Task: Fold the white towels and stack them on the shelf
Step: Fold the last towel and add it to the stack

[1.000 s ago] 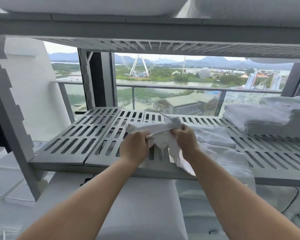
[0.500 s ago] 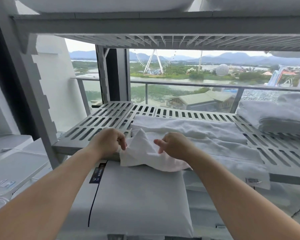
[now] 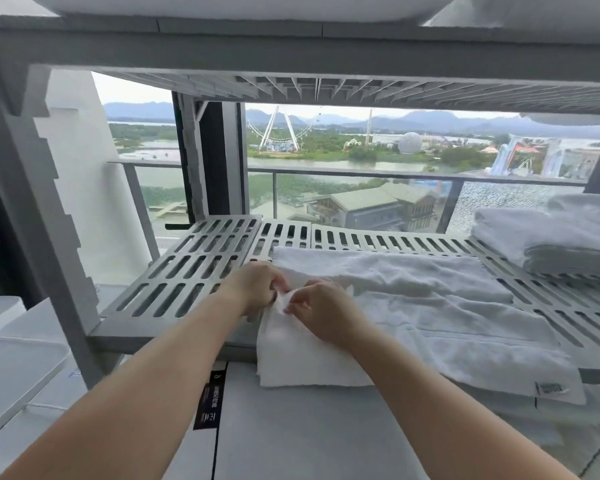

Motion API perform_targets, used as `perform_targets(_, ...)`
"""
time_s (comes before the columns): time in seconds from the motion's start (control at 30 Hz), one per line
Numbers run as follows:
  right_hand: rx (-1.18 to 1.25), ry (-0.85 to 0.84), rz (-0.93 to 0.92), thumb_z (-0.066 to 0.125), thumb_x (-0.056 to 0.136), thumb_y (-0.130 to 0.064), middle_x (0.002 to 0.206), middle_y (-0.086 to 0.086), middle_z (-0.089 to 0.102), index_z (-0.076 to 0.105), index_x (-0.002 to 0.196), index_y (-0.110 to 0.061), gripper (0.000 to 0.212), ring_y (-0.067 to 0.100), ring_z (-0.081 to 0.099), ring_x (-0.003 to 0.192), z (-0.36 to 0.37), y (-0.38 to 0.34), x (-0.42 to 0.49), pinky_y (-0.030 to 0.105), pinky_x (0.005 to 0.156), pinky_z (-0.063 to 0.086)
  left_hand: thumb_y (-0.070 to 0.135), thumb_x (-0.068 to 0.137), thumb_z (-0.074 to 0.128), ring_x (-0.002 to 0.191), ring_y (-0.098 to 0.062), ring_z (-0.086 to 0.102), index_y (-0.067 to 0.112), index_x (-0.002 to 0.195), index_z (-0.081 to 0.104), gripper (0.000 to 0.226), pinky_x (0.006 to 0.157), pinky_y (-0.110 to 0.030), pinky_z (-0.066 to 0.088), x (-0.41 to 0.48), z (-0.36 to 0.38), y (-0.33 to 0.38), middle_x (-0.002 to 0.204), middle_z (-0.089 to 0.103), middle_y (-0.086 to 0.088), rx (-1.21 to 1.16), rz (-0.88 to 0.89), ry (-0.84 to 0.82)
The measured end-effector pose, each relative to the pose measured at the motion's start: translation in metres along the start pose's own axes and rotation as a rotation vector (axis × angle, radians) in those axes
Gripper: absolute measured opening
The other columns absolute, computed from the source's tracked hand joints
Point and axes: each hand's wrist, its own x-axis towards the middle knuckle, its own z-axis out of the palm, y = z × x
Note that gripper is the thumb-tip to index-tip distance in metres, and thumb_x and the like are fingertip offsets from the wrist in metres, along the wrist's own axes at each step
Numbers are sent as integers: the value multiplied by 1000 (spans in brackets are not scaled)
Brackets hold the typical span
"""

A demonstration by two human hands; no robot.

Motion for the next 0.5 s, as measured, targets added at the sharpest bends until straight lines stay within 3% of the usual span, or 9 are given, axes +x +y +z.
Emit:
perform_targets(0.1,92,81,24,66,91,-30,95,-2,69,80,96,-26,15,20,60,100,7,2,6,31,88,45,6,90,64,105,-10,64,35,92,79,32,90,-32,54,11,-4,-8,119,67,16,88,127,105)
perform_targets(0.2,19,119,116,61,92,-36,117,-1,64,71,113,-31,24,20,53,116,13,3,16,35,100,41,12,92,67,100,-13,67,34,93,77,24,74,-31,56,20,-11,-18,114,71,15,223,205,341)
perform_targets(0.33,-140,-62,202,45,91,-55,142,-4,47,51,136,-37,49,20,37,135,24,3,22,42,113,30,0,89,54,96,-16,68,31,83,76,39,68,-29,47,27,-7,-36,109,71,13,242,117,304)
perform_targets(0.43,-112,-61,180,48,92,-56,142,-6,47,52,136,-36,49,18,35,136,24,7,20,39,113,31,-8,86,48,94,-20,68,29,103,73,48,67,-31,50,41,-8,-52,107,73,7,112,-29,409)
perform_targets(0.5,-99,-4,175,54,91,-55,135,-6,53,59,129,-35,43,17,39,133,23,8,19,36,111,35,-7,90,44,102,-19,66,27,119,66,50,79,-37,56,53,-11,-56,113,70,5,-32,-50,336)
